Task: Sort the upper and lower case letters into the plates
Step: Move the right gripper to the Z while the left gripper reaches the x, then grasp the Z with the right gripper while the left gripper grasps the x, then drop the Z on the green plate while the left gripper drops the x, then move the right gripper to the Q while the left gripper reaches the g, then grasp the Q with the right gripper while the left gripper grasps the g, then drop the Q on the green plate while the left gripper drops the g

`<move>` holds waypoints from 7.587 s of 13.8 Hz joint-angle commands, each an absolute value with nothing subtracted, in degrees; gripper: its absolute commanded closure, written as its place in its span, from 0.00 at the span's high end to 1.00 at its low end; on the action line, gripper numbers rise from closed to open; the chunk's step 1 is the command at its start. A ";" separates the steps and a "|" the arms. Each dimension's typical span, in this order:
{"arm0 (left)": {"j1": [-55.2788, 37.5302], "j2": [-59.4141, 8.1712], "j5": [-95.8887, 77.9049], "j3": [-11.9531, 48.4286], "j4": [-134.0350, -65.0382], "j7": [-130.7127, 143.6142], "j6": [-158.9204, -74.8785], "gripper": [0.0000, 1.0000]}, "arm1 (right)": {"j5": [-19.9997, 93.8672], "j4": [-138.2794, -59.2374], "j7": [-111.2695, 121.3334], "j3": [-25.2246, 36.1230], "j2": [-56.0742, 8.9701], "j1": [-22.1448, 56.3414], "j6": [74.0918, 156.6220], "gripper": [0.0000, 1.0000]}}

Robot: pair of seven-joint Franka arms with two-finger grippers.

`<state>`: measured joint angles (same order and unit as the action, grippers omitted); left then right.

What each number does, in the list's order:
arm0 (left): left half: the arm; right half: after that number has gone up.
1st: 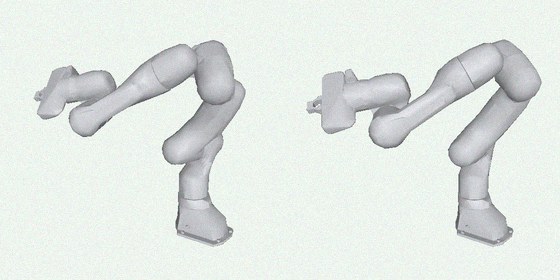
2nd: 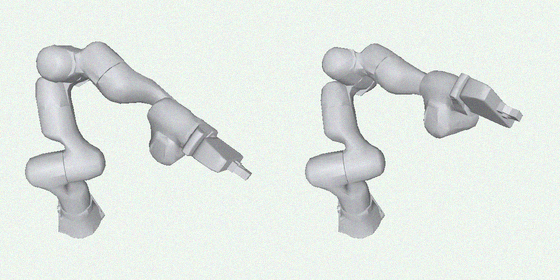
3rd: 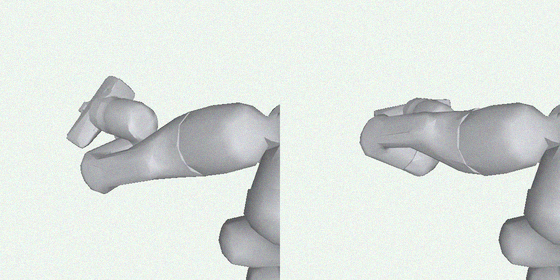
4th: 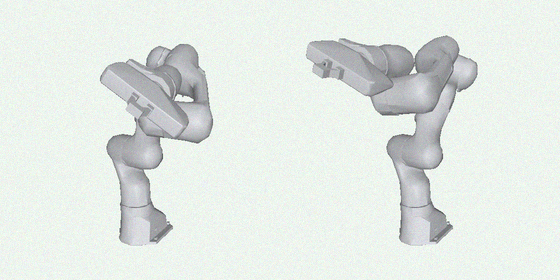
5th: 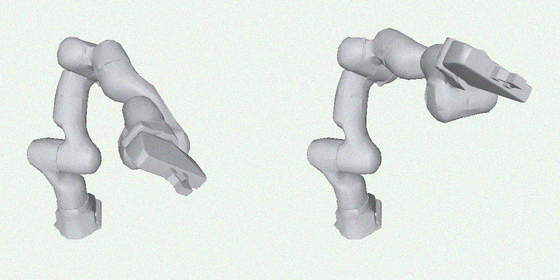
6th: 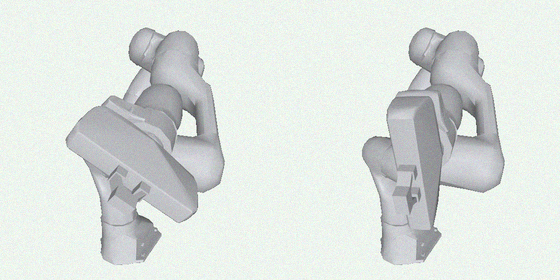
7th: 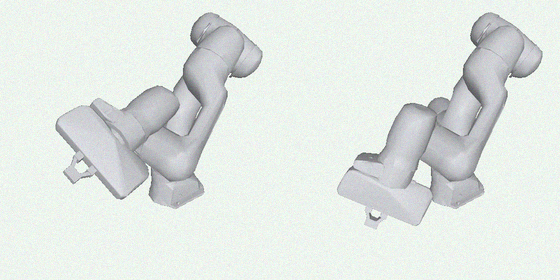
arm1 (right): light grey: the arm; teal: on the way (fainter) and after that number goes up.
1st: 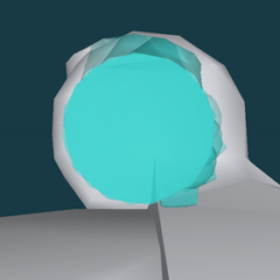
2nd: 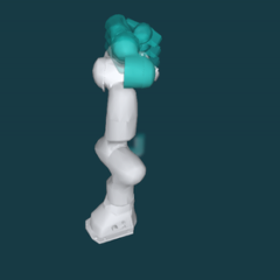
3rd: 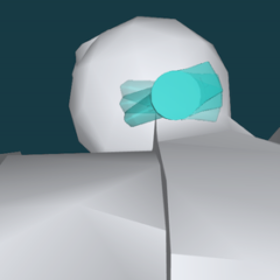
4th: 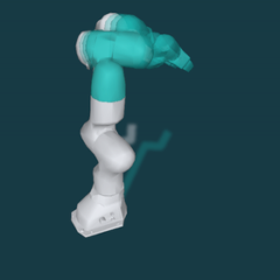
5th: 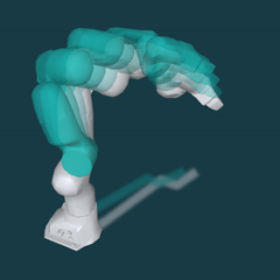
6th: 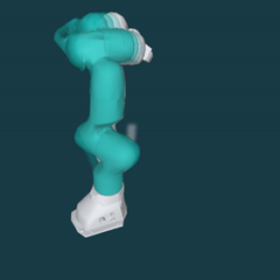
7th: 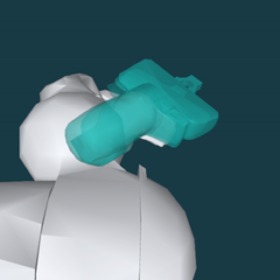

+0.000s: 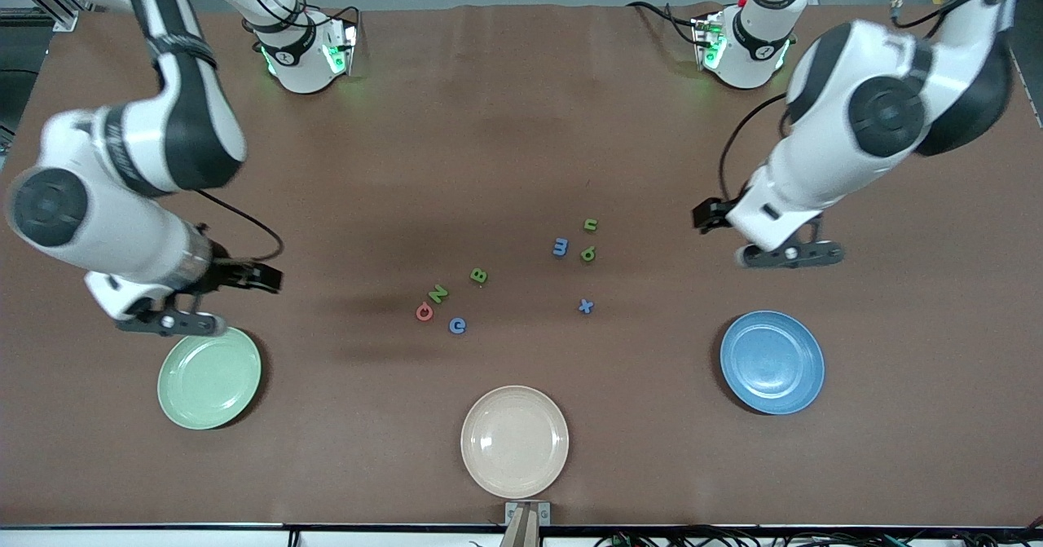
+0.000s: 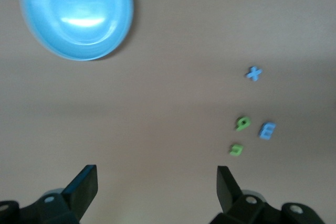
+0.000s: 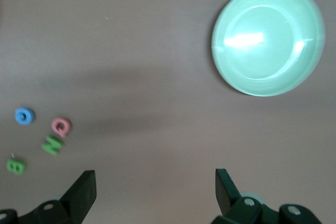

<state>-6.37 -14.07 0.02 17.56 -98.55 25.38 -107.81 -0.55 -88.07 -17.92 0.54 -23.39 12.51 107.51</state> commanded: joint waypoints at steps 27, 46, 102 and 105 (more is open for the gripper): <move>-20.21 -49.49 13.71 17.14 -84.82 24.34 -133.07 0.10 | 5.89 -94.66 -62.68 0.97 -41.05 30.50 132.54 0.00; 7.12 -43.42 14.41 16.88 -86.13 18.98 -122.52 0.83 | -24.80 -86.57 -1.03 2.64 -43.68 1.40 140.10 1.00; 14.07 -34.72 21.80 22.67 -99.58 40.60 -128.50 1.00 | -0.44 -82.70 -1.23 -0.17 -42.36 -2.90 127.79 0.83; 14.33 -28.68 21.27 29.06 -106.23 41.12 -124.63 1.00 | 0.35 -82.70 -2.19 -0.35 -42.19 -1.85 127.44 0.84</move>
<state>14.16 -34.54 21.13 24.99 -100.22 40.37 -126.73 -0.65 -82.26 -1.93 0.30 -42.60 -2.35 127.34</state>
